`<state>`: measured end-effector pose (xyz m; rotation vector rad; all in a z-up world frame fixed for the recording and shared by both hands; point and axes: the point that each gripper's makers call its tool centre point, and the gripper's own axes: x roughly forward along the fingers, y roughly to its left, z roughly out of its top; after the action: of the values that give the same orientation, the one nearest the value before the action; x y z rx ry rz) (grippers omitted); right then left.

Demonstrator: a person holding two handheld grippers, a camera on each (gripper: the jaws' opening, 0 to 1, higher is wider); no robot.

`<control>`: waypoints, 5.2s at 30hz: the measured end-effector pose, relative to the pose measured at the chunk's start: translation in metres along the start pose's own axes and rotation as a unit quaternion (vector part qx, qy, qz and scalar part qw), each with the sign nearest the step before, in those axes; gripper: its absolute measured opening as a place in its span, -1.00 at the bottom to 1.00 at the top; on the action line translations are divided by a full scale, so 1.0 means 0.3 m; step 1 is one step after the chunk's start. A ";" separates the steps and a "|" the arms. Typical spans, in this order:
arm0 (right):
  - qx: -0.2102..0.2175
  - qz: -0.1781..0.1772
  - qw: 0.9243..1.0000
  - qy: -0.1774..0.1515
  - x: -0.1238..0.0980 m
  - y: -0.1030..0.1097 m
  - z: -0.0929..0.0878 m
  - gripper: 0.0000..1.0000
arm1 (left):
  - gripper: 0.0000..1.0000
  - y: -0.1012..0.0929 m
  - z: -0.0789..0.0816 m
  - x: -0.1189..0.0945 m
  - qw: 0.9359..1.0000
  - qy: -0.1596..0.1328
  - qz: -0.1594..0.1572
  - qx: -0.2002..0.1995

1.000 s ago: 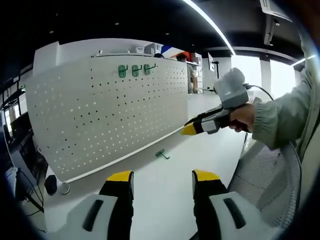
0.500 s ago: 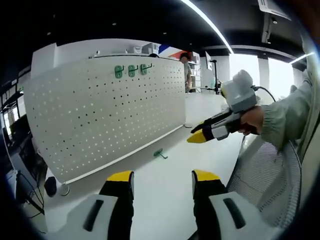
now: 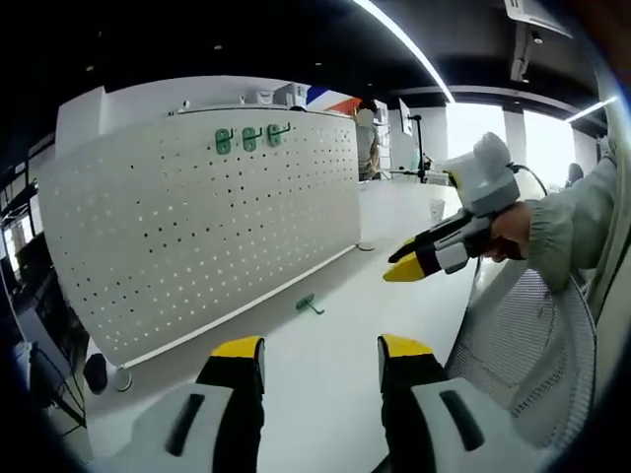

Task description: Insert the hook assembly into the mounting plate slot until the hook locks in place.

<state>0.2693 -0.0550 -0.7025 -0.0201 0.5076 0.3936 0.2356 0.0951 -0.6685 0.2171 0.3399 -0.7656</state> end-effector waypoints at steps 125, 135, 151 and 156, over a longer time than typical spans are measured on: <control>0.122 0.011 0.992 -0.043 -0.086 -0.034 -0.002 -0.40 | -0.93 0.082 -0.199 0.909 0.917 0.200 -0.236 0.253; 0.113 0.012 0.992 -0.050 -0.093 -0.026 0.031 -0.39 | -0.94 0.074 -0.103 0.862 0.938 0.150 -0.219 0.224; 0.082 0.034 0.993 -0.078 -0.120 0.051 0.146 -0.39 | -0.94 0.082 0.067 0.618 0.974 0.051 -0.158 0.155; 0.069 0.045 0.993 -0.089 -0.127 0.089 0.188 -0.39 | -0.94 0.079 0.097 0.521 0.979 0.027 -0.143 0.142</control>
<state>0.2554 -0.0375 -0.6329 0.1710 0.3603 0.4425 0.3638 0.0027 -0.6989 0.4648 0.3153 -1.0945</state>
